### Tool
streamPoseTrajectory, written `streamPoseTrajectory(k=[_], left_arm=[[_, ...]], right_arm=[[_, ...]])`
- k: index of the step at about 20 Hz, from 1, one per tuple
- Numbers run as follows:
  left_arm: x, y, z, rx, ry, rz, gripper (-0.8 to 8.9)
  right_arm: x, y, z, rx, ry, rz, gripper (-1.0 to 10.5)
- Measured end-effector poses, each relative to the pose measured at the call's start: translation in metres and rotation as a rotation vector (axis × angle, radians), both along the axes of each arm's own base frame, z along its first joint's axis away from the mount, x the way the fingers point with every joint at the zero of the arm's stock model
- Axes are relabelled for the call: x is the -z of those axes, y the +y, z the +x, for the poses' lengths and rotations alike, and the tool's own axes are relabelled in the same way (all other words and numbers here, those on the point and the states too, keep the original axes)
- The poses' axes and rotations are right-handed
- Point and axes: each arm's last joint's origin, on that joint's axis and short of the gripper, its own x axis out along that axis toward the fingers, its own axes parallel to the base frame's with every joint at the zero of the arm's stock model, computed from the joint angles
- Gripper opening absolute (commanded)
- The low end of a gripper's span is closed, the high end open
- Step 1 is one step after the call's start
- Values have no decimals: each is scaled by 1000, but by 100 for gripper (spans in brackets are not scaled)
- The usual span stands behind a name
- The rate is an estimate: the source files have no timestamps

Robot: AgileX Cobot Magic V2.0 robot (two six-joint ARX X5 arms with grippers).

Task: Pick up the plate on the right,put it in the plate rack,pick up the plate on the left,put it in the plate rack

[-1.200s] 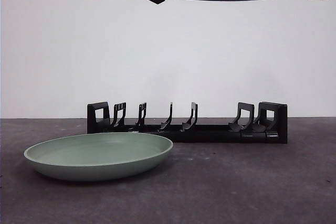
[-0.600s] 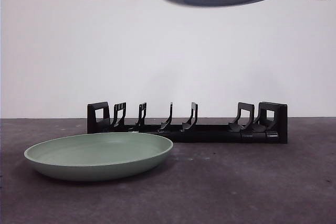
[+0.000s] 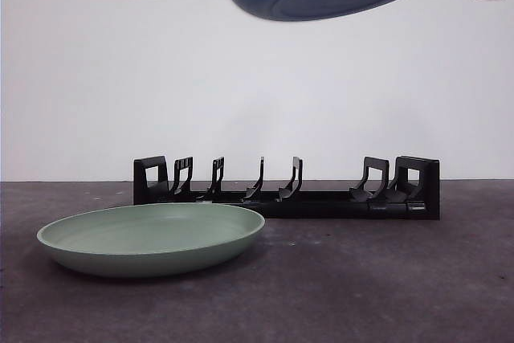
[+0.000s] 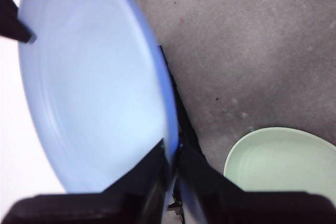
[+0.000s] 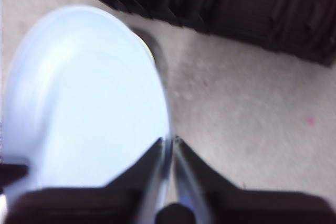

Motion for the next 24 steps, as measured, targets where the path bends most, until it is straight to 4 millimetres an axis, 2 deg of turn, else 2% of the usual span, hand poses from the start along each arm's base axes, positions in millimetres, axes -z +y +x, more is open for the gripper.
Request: streamPoseTrajectory(k=[1,2,6,8,11,13,15,18,20,24], left_arm=[[0,0,0,-11,1,1,-8],[0,1,0,-20,6,-2,-8],[0,0,0,-64,42,-55,-8],[-1,0,0,-91,68,-88,-8],[-1,0,2,-110,171,-186,-8],[-5,2,10,-129,270,-326,-8],[-14,7,26,-178,332,-513,-8],[-28,21,52,-252,413,-788,-8],[-34,33,66,-294,465,-909,-8],[-38,48,81,-325,522,-1025,-8]], right_arm=[[0,0,1,2,-4,6,327],[-1,0,1,4,-11,9,368],[-16,1,3,26,-86,31,382],[-35,0,3,52,-174,53,383],[-75,-3,-8,92,-327,72,383],[-102,-6,-20,129,-432,72,383],[-120,-10,-35,153,-487,64,382],[-124,-14,-53,166,-464,30,382],[-123,-14,-54,160,-458,18,379],[-116,-9,-50,127,-422,26,379]])
